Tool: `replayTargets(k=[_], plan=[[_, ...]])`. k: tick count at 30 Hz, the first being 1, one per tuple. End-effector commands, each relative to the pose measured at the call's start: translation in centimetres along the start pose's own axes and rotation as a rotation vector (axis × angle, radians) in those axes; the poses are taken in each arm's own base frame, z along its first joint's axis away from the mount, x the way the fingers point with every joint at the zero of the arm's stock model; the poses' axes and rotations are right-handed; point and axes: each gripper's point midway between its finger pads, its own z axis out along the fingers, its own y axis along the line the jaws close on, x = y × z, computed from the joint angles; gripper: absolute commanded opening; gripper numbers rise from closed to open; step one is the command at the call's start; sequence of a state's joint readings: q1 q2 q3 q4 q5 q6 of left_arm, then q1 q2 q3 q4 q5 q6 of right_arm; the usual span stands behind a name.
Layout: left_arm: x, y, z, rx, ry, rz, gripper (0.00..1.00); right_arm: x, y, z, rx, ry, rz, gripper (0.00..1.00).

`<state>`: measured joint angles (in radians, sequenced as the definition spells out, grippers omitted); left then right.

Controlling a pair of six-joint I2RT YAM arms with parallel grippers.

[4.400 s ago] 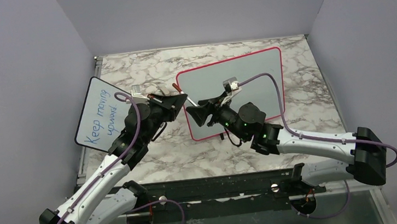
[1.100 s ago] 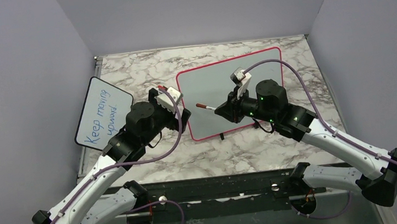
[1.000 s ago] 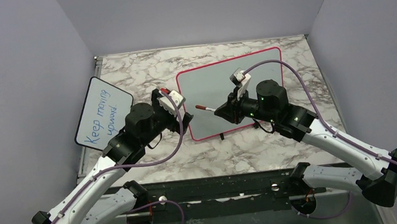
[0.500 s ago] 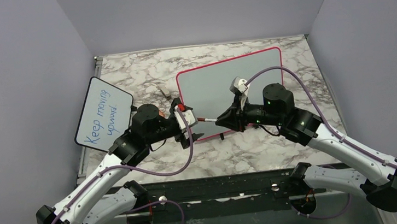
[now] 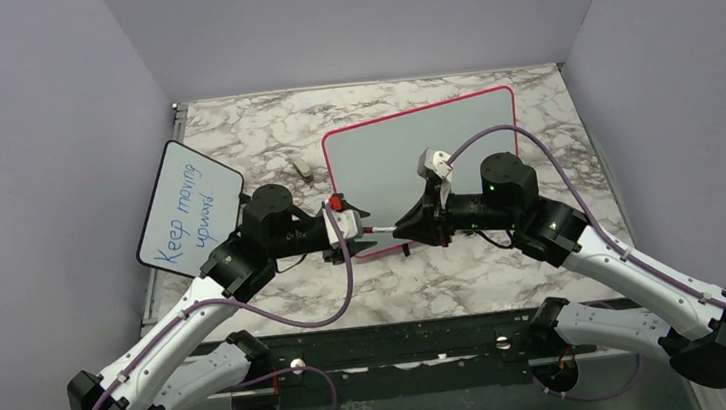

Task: Write a sentence on the whiteboard
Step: Open the whiteboard marker at the center of the board.

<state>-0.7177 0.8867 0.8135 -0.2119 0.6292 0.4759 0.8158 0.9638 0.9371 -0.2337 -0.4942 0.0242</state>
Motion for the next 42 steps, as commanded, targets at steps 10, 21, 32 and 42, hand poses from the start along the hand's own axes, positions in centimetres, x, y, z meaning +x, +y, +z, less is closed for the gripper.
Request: replayTargets(k=[10,21,32,42], plan=[[-0.2,-1.2,-0.3,0.062,-0.019,0.064,0.0,-0.1,1.8,-0.6,-0.1,0.009,-0.036,0.0],[1.9,-0.3,-1.3,0.004,0.053,0.084,0.0,-0.5,3.3,-3.4,-0.116,-0.006,-0.113,0.0],[2.7,3.6,-3.7,-0.224,0.106,0.067,0.0,-0.6,-1.1,-4.7,0.167,-0.017,-0.133,0.0],[5.2,11.2,-8.4,-0.807,0.199,-0.201,0.06,-1.6,-4.6,-5.4,0.371,-0.046,-0.115,0.0]])
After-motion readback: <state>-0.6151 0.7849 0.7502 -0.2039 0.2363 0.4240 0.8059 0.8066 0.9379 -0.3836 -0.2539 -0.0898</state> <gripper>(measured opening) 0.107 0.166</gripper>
